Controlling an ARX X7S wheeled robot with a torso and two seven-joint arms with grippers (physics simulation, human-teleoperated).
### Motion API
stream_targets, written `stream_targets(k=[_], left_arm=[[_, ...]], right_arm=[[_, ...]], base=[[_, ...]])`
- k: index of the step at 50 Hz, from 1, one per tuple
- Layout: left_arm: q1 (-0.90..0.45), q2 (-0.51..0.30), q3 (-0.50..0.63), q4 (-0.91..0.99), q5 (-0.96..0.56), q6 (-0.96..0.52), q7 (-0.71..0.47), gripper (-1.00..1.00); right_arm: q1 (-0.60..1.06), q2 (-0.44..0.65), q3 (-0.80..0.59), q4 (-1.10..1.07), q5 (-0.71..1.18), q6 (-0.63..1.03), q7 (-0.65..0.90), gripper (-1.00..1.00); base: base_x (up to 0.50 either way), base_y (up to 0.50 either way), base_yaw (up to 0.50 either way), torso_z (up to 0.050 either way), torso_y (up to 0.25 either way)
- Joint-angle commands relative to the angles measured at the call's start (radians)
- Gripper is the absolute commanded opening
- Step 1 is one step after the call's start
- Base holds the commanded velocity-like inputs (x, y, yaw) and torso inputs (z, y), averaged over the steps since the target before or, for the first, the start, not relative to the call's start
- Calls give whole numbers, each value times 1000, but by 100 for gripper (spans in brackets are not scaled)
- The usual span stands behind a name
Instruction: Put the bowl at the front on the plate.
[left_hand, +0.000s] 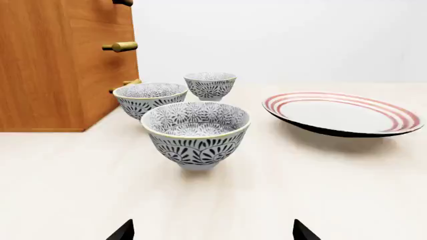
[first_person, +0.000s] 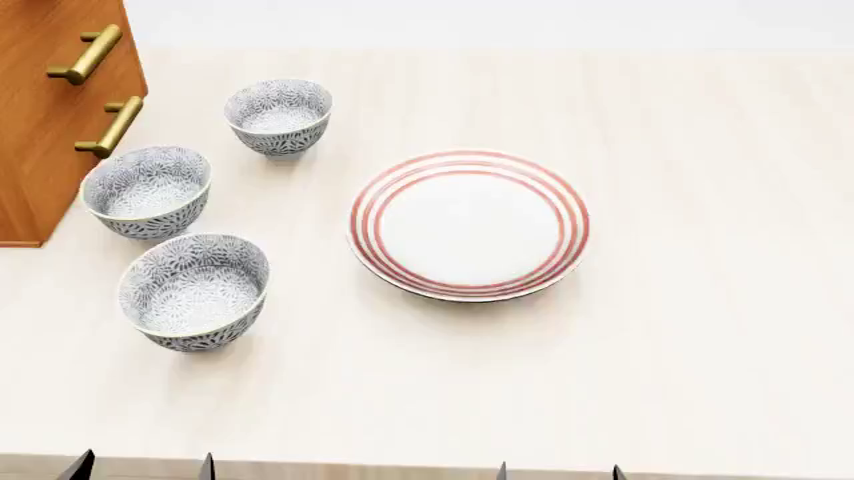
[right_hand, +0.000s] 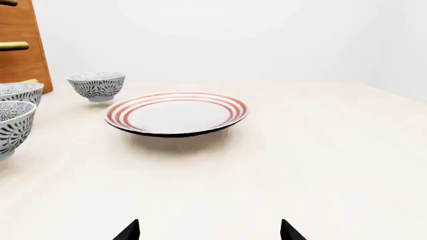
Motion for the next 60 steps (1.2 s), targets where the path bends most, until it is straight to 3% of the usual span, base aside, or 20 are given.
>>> stream_targets(k=[1, 11, 16, 22, 31, 40, 43, 48, 60], left_arm=[[-3, -14, 15, -12, -14, 9, -15, 100], [-7, -45, 54, -1, -36, -9, -55, 100], [-59, -65, 77, 278, -56, -391, -66, 100], [-201, -96, 68, 548, -101, -733, -60, 100], [-532, -109, 27, 699, -186, -1199, -39, 100], [-957, -142, 35, 713, -245, -1521, 1, 100], [-1057, -101, -31, 661, -283, -1569, 2, 100], [-1140, -135, 7, 610, -315, -1565, -33, 100], [-1115, -159, 35, 585, -316, -1504, -64, 100]], right_arm=[[4, 27, -33, 12, 27, -9, 33, 100], [3, 51, -54, -1, 61, 12, 63, 100], [61, 76, -67, -264, 106, 330, 76, 100], [230, 97, -30, -525, 181, 708, 112, 100], [533, 113, 28, -666, 301, 1093, 117, 100], [856, 118, 33, -660, 348, 1289, 129, 100], [924, 119, 20, -636, 352, 1299, 127, 100], [991, 127, -1, -595, 347, 1290, 128, 100], [999, 160, -13, -610, 361, 1252, 106, 100]], base=[[0, 0, 0, 0, 0], [0, 0, 0, 0, 0], [0, 0, 0, 0, 0], [0, 0, 0, 0, 0], [0, 0, 0, 0, 0], [0, 0, 0, 0, 0], [0, 0, 0, 0, 0], [0, 0, 0, 0, 0], [217, -4, 0, 0, 0]])
